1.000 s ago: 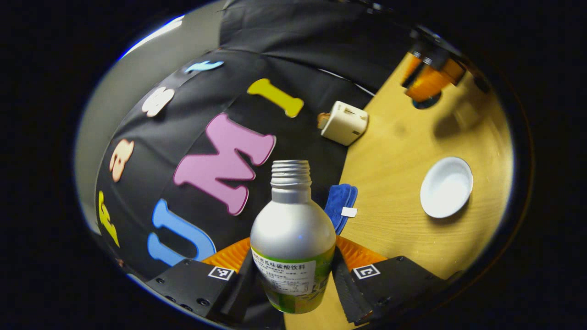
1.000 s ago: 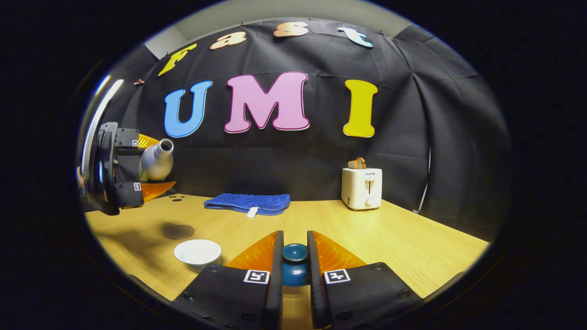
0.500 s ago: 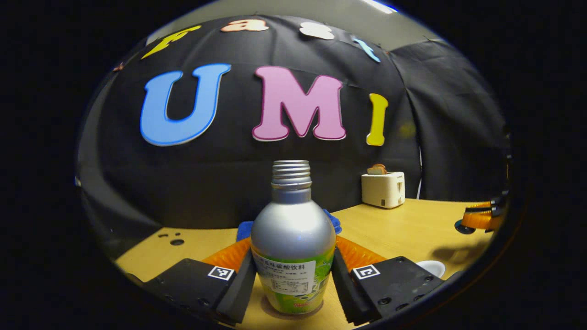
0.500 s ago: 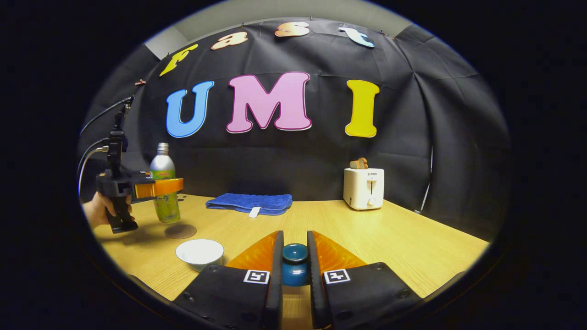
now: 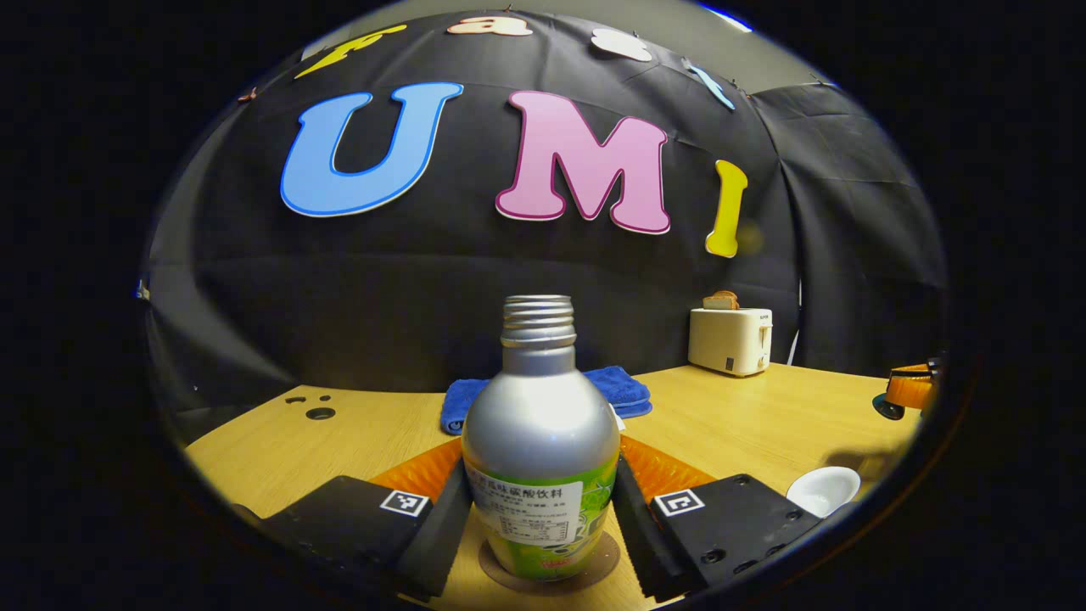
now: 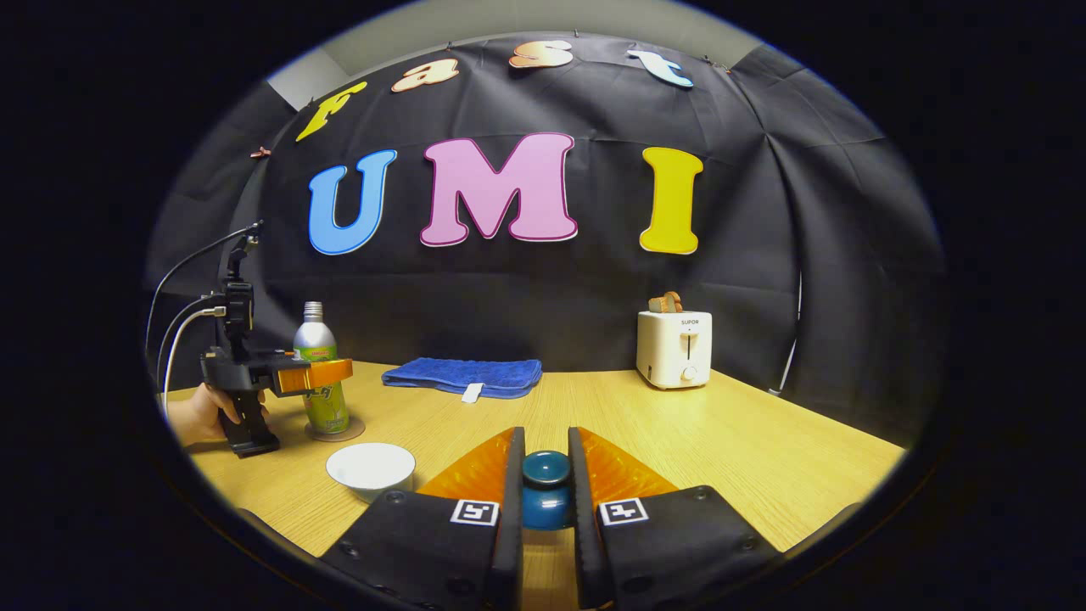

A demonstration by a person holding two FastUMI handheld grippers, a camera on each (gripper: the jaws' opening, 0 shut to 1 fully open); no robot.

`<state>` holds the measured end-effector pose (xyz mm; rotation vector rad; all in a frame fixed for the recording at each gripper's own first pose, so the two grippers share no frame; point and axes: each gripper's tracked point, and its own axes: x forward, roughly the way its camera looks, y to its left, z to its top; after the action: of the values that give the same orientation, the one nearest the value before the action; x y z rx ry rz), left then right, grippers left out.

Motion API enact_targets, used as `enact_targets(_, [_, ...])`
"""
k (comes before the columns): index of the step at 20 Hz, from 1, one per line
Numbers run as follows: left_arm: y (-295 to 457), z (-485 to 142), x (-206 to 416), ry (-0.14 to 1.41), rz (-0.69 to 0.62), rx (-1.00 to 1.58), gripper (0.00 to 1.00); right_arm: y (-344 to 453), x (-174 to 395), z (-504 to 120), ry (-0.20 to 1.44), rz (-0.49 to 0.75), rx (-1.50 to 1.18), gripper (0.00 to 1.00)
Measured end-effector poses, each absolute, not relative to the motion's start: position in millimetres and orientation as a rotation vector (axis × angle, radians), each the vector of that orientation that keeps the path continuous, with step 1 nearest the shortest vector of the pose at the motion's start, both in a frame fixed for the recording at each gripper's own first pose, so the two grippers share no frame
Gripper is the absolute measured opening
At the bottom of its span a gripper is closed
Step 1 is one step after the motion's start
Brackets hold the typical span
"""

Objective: Open the teacup lid with one hand, grasp the water bottle and pour water into the teacup with the other hand; after pouring, place the water bottle on the coaster and then close the teacup lid.

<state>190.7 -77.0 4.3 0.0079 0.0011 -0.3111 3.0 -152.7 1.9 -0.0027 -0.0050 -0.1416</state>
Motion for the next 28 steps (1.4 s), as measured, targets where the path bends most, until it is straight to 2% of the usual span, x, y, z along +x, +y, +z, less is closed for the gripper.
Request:
enact_targets(4, [-79, 7, 188, 0.006, -0.303, 0.059, 0.86, -153, 3, 2, -0.005, -0.142, -0.003, 0.28])
enact_targets(6, [-76, 11, 174, 0.005, -0.303, 0.064, 0.97, -153, 3, 2, -0.005, -0.142, -0.003, 0.28])
enact_targets(13, [-58, 6, 108, -0.003, -0.285, 0.142, 0.96, -153, 3, 2, -0.005, -0.142, -0.003, 0.28])
enact_targets(20, [-53, 14, 44, -0.058, -0.266, 0.072, 0.96, -141, 8, 4, -0.009, -0.114, -0.015, 0.28])
enact_targets(24, [-51, 16, 29, -0.086, -0.262, 0.043, 0.96, -84, 20, 14, -0.003, 0.010, 0.016, 0.28])
enact_targets(28, [-54, 2, 20, -0.051, -0.284, -0.013, 0.97, -34, 36, -1, 0.076, 0.110, -0.024, 0.28])
